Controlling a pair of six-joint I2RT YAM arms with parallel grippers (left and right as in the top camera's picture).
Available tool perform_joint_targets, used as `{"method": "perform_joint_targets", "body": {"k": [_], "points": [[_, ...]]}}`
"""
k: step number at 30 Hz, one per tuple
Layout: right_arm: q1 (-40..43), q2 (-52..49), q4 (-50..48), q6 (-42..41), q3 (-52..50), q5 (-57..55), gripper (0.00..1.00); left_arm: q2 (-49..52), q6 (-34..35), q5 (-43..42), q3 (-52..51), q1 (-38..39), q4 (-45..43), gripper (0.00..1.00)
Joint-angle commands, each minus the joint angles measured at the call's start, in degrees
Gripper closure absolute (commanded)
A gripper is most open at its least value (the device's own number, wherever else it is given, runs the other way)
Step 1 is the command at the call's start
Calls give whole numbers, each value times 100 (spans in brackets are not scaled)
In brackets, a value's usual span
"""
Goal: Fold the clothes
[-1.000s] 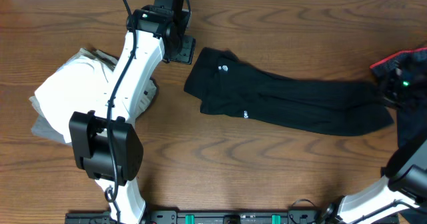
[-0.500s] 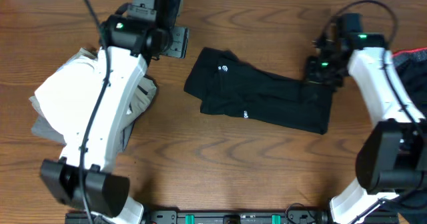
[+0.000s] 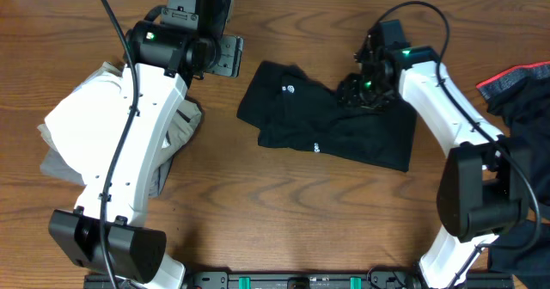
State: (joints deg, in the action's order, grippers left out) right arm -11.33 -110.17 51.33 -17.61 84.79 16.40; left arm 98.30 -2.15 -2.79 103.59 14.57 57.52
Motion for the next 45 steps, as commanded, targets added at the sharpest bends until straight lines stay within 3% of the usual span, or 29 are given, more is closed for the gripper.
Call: {"method": "perform_joint_targets", "body": {"k": [1, 4, 6, 10, 16, 20, 27, 31, 37, 45], "points": [[490, 398, 160, 140, 50, -256, 63, 9, 28, 31, 87, -4, 118, 32], [1014, 404, 376, 138, 44, -439, 90, 13, 31, 31, 87, -4, 184, 32], [1325, 343, 413, 138, -31, -367, 99, 13, 31, 31, 87, -4, 188, 31], [1504, 210, 256, 133, -407, -125, 99, 13, 28, 31, 87, -4, 181, 32], [1104, 107, -649, -321, -1351, 151, 99, 13, 28, 31, 87, -4, 181, 32], [603, 107, -1386, -313, -1749, 918, 99, 13, 28, 33, 87, -4, 181, 31], [-173, 234, -1707, 140, -1751, 2420, 98, 13, -120, 92, 87, -4, 179, 32], [-63, 562, -1681, 374, -1733, 2050, 99, 13, -120, 94, 87, -4, 184, 31], [1027, 1082, -1683, -101, -1733, 586, 99, 13, -120, 92, 87, -15, 181, 31], [1593, 581, -1827, -505, -1742, 387, 99, 13, -120, 92, 87, -15, 179, 31]]}}
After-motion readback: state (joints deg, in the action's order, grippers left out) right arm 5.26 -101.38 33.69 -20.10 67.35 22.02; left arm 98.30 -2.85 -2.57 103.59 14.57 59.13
